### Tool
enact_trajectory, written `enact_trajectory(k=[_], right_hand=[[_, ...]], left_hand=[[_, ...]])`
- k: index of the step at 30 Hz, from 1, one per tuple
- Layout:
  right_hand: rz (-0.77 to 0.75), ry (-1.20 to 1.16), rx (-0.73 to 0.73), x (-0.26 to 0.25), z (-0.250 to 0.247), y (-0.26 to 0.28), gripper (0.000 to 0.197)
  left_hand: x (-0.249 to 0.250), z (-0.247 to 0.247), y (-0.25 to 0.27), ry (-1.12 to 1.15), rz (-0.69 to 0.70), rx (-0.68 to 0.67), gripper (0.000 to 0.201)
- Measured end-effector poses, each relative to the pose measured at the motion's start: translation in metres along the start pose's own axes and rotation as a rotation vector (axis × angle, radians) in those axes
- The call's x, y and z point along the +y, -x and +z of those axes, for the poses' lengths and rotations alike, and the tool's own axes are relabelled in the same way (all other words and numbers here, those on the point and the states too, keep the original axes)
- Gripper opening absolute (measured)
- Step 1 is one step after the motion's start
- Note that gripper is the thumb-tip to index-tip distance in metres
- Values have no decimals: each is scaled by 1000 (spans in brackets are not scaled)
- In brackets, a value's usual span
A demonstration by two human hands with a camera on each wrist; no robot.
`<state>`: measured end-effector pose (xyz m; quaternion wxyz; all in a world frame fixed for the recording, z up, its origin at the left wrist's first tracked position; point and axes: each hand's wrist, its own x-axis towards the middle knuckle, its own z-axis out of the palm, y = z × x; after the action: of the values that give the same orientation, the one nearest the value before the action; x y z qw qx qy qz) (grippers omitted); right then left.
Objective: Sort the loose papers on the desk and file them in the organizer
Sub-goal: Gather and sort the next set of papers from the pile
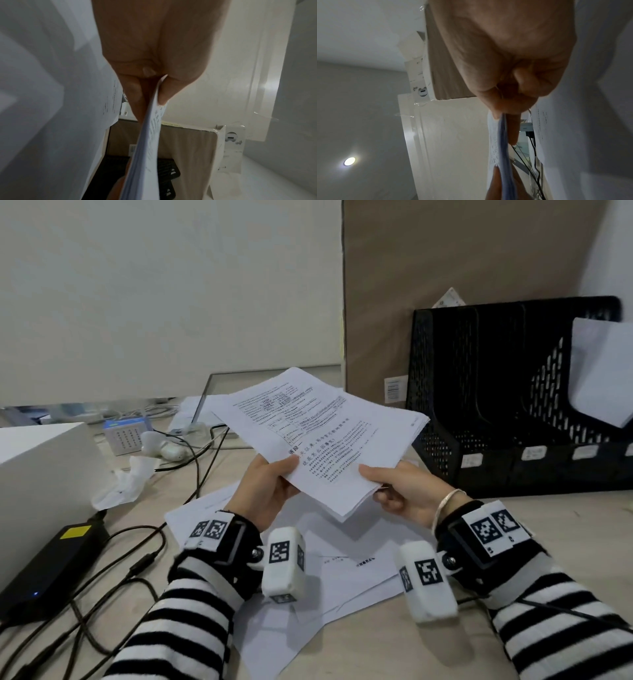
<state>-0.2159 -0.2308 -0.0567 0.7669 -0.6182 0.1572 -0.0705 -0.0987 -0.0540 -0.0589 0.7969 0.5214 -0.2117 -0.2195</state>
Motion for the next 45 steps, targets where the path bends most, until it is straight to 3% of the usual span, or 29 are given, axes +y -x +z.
enact_trajectory(k=[4, 8, 12, 16, 21, 25, 30, 32, 36, 39, 41, 43, 45], right_hand=[[-61, -138, -21, 0, 6, -2, 23], [-80, -95, 10, 3, 14, -1, 19], [-94, 64, -2, 6, 20, 5, 13], [-98, 214, 20, -3, 23, 1, 24], [-129, 760, 115, -32, 17, -35, 22], [-126, 1384, 7, -52, 35, -91, 26], [124, 1695, -211, -42, 54, -148, 74], [172, 1812, -238, -38, 58, -154, 78], [244, 1714, -337, -35, 56, -155, 60], [265, 1613, -373, -33, 48, -156, 23], [245, 1603, -336, -33, 43, -151, 10], [191, 1693, -218, -39, 35, -141, 10], [84, 1735, 22, -52, 24, -136, 13]], left_hand=[[-2, 2, 1, 141, -57, 38, 38], [-13, 10, 3, 76, -189, -85, 45], [-15, 7, 2, -27, -96, -82, 42], [-4, -19, -1, -67, 42, 121, 44], [12, -55, -10, 4, 125, 458, 46], [21, -69, -10, 62, 95, 638, 43], [20, -83, -12, 71, 16, 681, 43], [21, -83, -14, 65, 13, 668, 41], [20, -85, -16, 98, -29, 644, 44], [22, -86, -14, 129, -61, 630, 43], [24, -83, -12, 113, -75, 640, 38], [26, -83, -11, 121, -74, 637, 42], [26, -86, -11, 157, -57, 624, 47]])
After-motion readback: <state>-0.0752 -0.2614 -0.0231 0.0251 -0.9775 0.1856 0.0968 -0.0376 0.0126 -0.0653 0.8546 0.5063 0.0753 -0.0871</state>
